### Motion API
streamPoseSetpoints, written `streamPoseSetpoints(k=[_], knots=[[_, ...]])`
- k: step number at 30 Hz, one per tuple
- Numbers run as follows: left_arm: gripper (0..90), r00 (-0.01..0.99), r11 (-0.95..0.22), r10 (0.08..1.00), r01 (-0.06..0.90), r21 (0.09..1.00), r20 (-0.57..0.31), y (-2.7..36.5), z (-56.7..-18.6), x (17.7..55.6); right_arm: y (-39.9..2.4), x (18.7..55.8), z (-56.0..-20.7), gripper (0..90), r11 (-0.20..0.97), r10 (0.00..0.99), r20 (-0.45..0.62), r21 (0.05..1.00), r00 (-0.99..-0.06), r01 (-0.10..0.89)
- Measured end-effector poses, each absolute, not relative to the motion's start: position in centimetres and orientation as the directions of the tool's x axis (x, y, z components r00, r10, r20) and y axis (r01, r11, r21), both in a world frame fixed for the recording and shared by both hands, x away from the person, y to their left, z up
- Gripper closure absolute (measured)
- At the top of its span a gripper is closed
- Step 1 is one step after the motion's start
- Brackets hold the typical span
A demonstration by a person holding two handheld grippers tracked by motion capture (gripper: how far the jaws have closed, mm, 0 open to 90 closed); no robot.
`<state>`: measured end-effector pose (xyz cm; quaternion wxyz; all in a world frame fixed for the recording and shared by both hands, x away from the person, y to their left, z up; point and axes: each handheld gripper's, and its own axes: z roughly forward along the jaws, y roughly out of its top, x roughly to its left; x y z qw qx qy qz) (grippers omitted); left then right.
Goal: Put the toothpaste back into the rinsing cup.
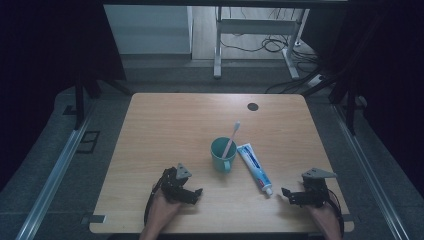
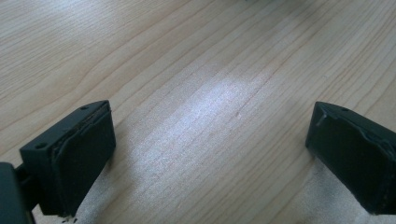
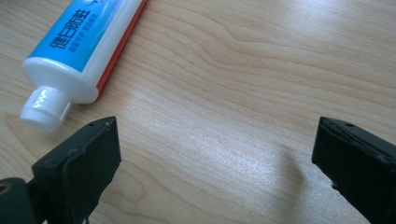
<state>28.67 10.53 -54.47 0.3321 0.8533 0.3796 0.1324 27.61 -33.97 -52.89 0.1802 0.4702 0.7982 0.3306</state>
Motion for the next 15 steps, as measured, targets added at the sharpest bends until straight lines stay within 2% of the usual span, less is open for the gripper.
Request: streamPoseSetpoints(k=[15], knots=[[1.8, 0.675, -0.49, 0.738, 0.561, 0.667, -0.026, 10.5, -54.5, 28.7, -33.2, 27.6, -51.5, 0.5, 0.372, 0.848, 0.034, 0.672, -0.529, 0.64]])
